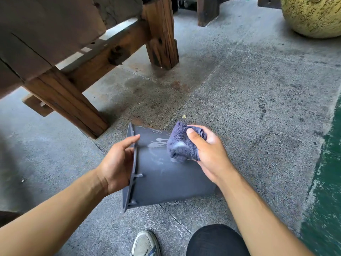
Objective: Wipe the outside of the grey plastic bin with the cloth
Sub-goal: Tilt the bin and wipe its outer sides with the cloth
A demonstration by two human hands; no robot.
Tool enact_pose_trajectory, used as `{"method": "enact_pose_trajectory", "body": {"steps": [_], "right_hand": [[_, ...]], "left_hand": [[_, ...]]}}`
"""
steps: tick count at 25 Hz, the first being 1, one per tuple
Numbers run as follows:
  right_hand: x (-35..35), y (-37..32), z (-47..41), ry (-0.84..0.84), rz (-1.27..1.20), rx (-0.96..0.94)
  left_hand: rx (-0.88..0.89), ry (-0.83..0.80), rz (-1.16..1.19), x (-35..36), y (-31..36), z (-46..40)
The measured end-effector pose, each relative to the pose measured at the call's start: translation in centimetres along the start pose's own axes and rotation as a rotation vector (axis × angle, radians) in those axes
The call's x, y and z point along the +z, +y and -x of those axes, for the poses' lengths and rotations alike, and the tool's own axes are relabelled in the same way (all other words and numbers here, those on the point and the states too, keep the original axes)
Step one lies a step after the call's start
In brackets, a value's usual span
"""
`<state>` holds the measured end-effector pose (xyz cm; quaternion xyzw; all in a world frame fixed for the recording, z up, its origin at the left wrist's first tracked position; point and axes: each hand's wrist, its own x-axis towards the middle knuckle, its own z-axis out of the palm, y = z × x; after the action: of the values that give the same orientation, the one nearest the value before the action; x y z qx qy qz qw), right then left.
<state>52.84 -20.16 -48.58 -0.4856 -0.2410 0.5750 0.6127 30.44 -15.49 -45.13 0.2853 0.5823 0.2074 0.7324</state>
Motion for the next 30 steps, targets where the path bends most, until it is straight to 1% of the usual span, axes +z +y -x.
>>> {"method": "enact_pose_trajectory", "body": {"steps": [3, 6, 9, 11, 13, 15, 18, 21, 22, 24, 26, 27, 28, 30], "right_hand": [[1.0, 0.0, 0.7, 0.039, 0.202, -0.028], [2.2, -0.7, 1.2, 0.023, 0.448, 0.035], [2.7, -1.8, 1.2, -0.062, 0.729, 0.083], [2.7, -2.3, 1.1, -0.165, 0.819, 0.099], [2.5, -2.7, 1.0, -0.288, 0.798, 0.147], [2.1, -2.6, 0.8, -0.355, 0.686, 0.148], [1.7, -2.1, 0.7, -0.305, 0.46, 0.083], [1.7, -1.5, 0.8, -0.303, 0.198, 0.135], [1.6, -1.4, 0.7, -0.274, 0.121, 0.153], [1.5, -1.4, 0.6, -0.155, 0.028, 0.176], [1.1, -1.5, 0.4, -0.089, 0.05, 0.212], [0.8, -1.7, 0.4, -0.117, 0.116, 0.238], [0.5, -2.1, 0.3, -0.183, 0.226, 0.26], [0.4, -2.9, 0.3, -0.386, 0.536, 0.241]], "left_hand": [[-0.017, -0.005, 0.036, 0.7, -0.7, -0.3], [-0.01, 0.022, 0.046, 1.5, -1.5, -0.7], [-0.016, 0.02, 0.075, 1.7, -1.8, -1.2], [-0.026, 0.017, 0.081, 1.7, -1.9, -1.4], [-0.031, 0.008, 0.084, 1.5, -2.0, -1.4], [-0.026, 0.006, 0.094, 1.3, -2.1, -1.4], [-0.018, 0.052, 0.088, 1.0, -2.2, -1.3], [-0.013, 0.084, 0.066, 0.9, -2.4, -1.3], [-0.012, 0.088, 0.059, 0.9, -2.4, -1.3], [-0.013, 0.092, 0.049, 0.9, -2.3, -1.2], [-0.01, 0.074, 0.044, 0.9, -2.2, -1.2], [-0.007, 0.054, 0.038, 0.9, -2.2, -1.2], [-0.006, 0.038, 0.036, 0.9, -2.3, -1.2], [-0.01, 0.02, 0.045, 1.0, -2.3, -1.3]]}}
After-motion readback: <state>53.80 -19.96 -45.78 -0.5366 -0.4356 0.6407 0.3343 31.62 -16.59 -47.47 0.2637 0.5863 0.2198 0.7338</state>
